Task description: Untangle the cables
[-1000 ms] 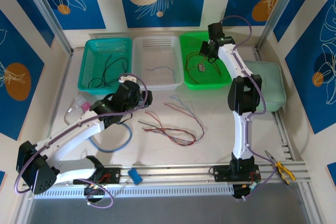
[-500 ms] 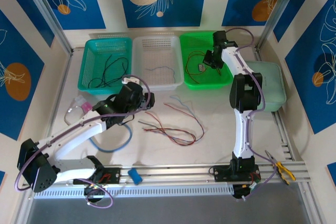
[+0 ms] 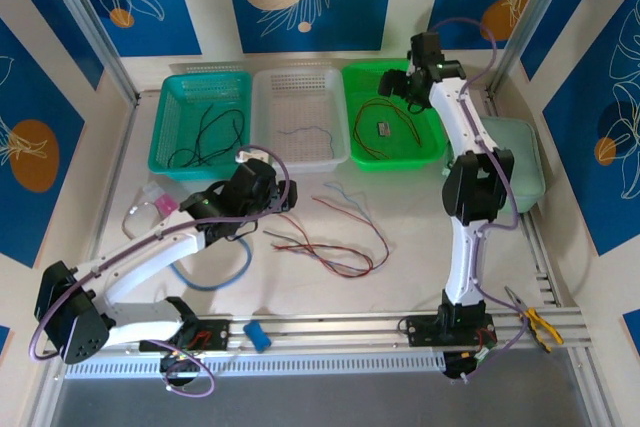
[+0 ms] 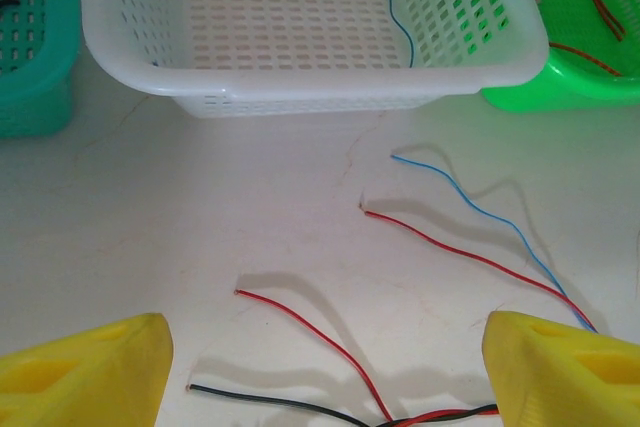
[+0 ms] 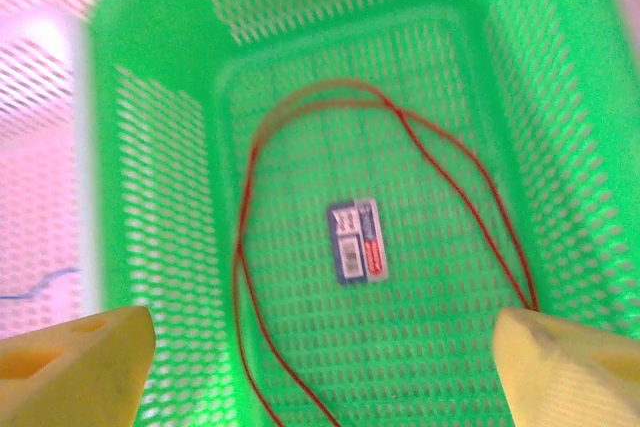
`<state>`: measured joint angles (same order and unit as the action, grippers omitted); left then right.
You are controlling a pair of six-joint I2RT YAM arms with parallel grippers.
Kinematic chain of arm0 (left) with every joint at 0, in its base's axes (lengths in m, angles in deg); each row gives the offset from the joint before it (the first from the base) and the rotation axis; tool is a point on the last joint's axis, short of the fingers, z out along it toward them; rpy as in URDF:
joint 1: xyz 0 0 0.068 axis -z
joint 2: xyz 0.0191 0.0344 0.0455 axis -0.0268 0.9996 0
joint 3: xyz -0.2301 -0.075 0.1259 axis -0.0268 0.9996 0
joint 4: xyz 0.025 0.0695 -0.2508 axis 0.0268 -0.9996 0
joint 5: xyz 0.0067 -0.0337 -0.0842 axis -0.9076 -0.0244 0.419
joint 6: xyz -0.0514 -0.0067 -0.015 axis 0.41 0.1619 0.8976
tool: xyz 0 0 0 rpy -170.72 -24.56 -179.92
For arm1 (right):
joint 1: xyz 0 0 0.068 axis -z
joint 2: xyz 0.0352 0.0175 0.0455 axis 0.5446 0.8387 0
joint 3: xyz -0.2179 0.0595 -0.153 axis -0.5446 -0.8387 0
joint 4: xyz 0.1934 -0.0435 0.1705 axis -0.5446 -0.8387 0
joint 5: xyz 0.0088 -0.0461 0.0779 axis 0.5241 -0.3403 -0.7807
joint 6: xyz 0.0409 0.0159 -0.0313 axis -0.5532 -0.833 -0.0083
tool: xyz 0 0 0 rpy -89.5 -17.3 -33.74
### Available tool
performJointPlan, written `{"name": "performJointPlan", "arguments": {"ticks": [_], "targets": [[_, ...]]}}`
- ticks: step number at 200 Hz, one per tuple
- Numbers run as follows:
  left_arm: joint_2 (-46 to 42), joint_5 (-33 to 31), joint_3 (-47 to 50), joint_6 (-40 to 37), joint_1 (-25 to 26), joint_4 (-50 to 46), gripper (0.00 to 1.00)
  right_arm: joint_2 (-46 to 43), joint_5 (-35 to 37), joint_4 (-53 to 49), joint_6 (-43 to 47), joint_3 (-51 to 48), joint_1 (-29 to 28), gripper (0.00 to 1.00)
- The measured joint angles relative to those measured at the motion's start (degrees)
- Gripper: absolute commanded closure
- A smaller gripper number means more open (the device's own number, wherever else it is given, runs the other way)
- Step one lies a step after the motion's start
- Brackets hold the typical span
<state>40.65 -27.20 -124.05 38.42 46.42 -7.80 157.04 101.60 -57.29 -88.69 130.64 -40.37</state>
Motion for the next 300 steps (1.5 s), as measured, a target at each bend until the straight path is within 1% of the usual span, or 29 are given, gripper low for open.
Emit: {"name": "performJointPlan", "arguments": {"ticks": [18,32,51,69,86,106,127,146,173,193,203,246,300], "targets": [[0.48,0.02,0.00,0.11,0.17,-0.02,0.18,-5.64,0.83,0.00,1.25,-1.62,-0.44,0.12],[0.96,0.02,0.00,0.13,0.42,-0.02,0.19,-12.28,1.31,0.66,1.84,-6.86,-1.03,0.13],[2.05,0.07,-0.33,0.11,0.59,-0.46,0.19,-22.56,2.12,2.12,2.03,-17.75,-2.86,0.14],[3.32,0.31,-0.48,0.09,0.63,-0.85,0.19,-32.76,2.64,3.52,1.79,-30.25,-5.95,0.16],[4.07,0.55,-0.50,0.09,0.68,-1.16,0.19,-40.57,2.08,4.28,0.76,-41.72,-8.72,0.18],[4.22,0.98,-0.50,0.15,0.70,-1.31,0.19,-46.73,1.27,4.24,-0.79,-52.81,-10.64,0.21],[4.22,1.18,-0.42,0.50,0.70,-1.27,0.19,-50.16,0.07,3.65,-2.10,-60.92,-12.22,0.23],[4.07,1.40,0.35,1.51,0.83,-1.16,0.19,-52.00,-4.26,4.76,-2.80,-65.99,-12.90,0.27],[4.04,1.40,1.20,2.36,1.44,-1.31,0.19,-52.28,-10.56,9.46,-3.89,-71.36,-13.94,0.39],[3.85,1.38,1.25,2.99,1.92,-1.31,0.19,-49.44,-12.02,12.81,-4.39,-72.96,-15.41,0.51],[3.54,1.36,1.29,3.17,2.12,-1.31,0.19,-47.28,-11.98,14.56,-4.61,-73.22,-16.13,0.54],[2.69,1.31,1.40,3.63,2.80,-1.27,0.19,-40.04,-9.35,20.74,-3.72,-74.90,-18.49,0.59],[2.40,1.31,1.40,4.50,2.95,-1.27,0.19,-33.81,-7.61,24.70,-0.63,-73.24,-18.67,0.63]]}}
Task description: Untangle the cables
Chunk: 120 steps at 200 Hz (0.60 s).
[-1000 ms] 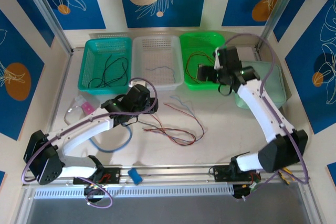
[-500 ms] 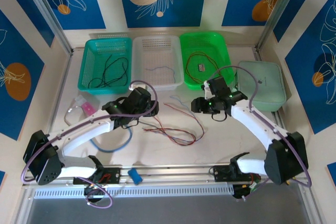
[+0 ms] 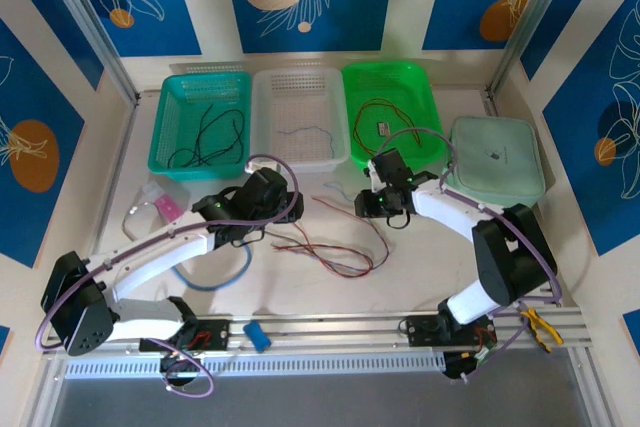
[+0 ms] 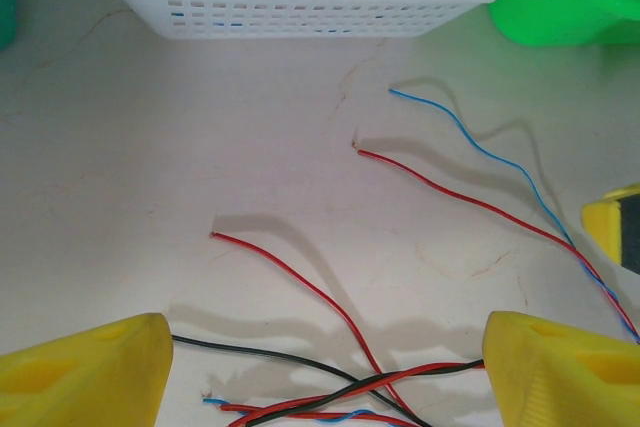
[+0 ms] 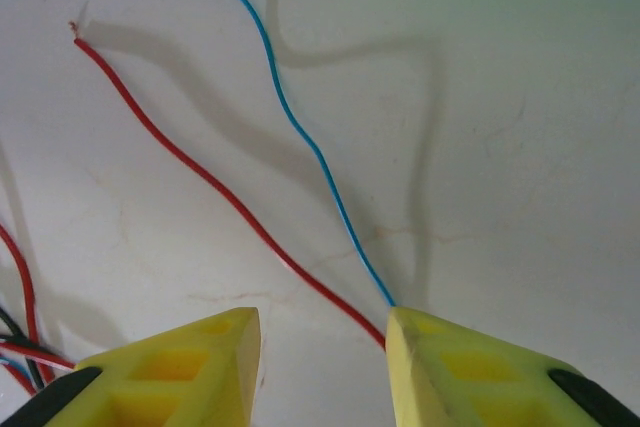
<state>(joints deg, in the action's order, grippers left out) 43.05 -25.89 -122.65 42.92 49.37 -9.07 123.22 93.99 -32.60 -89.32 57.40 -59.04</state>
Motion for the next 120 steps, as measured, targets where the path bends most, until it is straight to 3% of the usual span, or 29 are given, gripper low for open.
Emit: {"name": "performJointPlan", "arguments": {"ticks": [45,120], "targets": [[-1.66,-0.04,0.96,0.13,0.09,-0.07,0.19,3.93,0.94,2.32,1.36,0.83,-0.59,0.70],[-4.55,-1.05,2.93,2.10,0.09,-0.24,0.19,5.42,4.96,2.05,7.17,2.73,-7.78,0.66]]}}
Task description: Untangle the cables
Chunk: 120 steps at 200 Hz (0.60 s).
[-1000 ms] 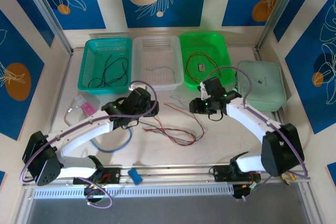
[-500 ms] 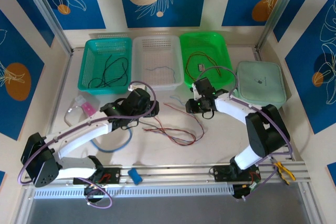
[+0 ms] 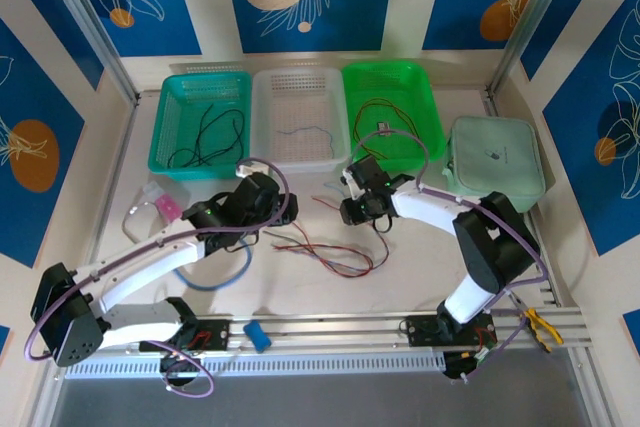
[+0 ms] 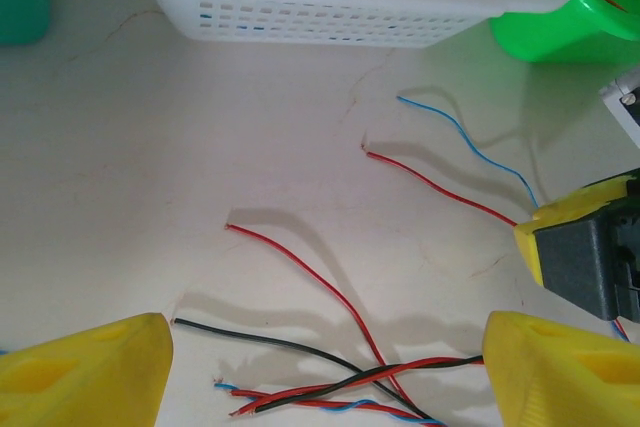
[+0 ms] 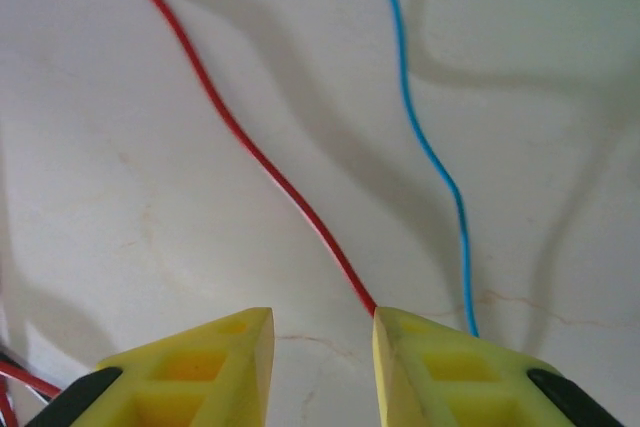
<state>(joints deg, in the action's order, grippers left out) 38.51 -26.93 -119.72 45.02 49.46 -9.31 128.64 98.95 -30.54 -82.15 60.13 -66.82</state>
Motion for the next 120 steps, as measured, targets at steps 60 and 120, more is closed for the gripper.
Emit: {"name": "performJointPlan", "arguments": {"ticks": [60,120], "targets": [[-1.07,0.02,0.83,1.09,0.00,-0.04,0.19,4.92,3.06,-2.14,4.81,6.64,-1.07,0.64],[-2.84,-0.02,0.90,1.07,0.00,-0.24,0.19,9.05,4.09,-3.19,4.96,7.28,-1.95,0.64]]}}
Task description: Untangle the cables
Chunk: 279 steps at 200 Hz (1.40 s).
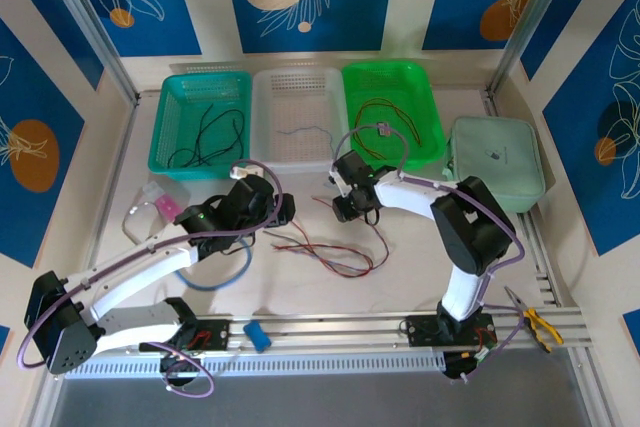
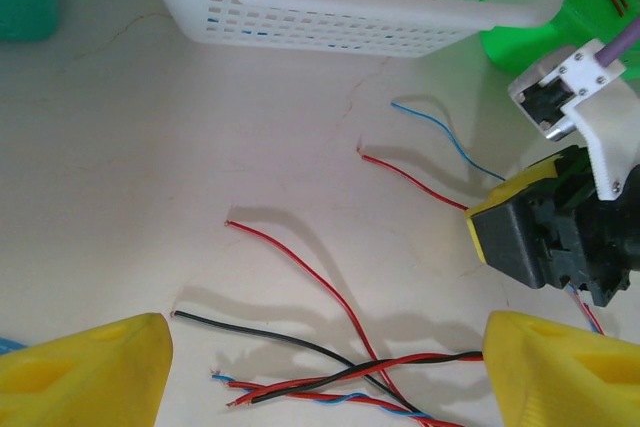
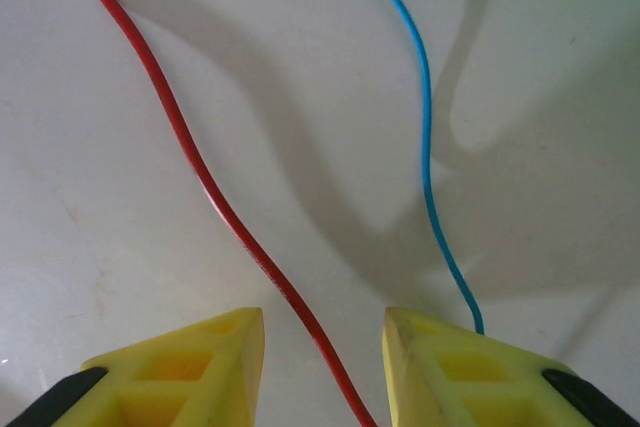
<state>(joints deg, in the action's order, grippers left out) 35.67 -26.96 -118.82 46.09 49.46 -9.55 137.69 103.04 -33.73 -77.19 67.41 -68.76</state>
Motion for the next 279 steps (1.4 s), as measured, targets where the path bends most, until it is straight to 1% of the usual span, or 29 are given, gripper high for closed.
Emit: {"name": "performJointPlan", "arguments": {"ticks": [37,83,104,148,190,209,230,279], "targets": [[0.00,0.00,0.04,-0.04,0.00,0.00,0.19,0.81,3.48,-0.20,-1.53,0.24,-1.38,0.65],[0.00,0.00,0.02,-0.04,0.00,0.00,0.19,1.14,6.86,0.17,-1.92,0.24,-3.96,0.70],[0.00,0.00,0.02,-0.04,0.00,0.00,0.19,1.27,7.41,0.37,-1.92,0.24,-4.74,0.75],[0.00,0.00,0.02,-0.07,0.00,0.00,0.19,1.29,6.97,0.68,-1.88,0.24,-5.14,0.91],[0.00,0.00,0.02,-0.07,0.00,0.00,0.19,-0.22,7.02,1.55,-0.57,-1.29,-5.53,0.99],[-0.13,0.00,0.02,-0.07,0.00,0.00,0.19,-2.78,7.41,1.36,0.94,-2.91,-6.71,1.00],[-0.66,0.02,0.02,-0.09,0.00,-0.02,0.19,-7.48,8.02,1.29,2.43,-4.37,-7.61,1.00],[-0.96,0.04,-0.22,-0.24,-0.15,-0.22,0.19,-23.10,9.18,2.38,4.37,-8.26,-7.72,1.00]]}}
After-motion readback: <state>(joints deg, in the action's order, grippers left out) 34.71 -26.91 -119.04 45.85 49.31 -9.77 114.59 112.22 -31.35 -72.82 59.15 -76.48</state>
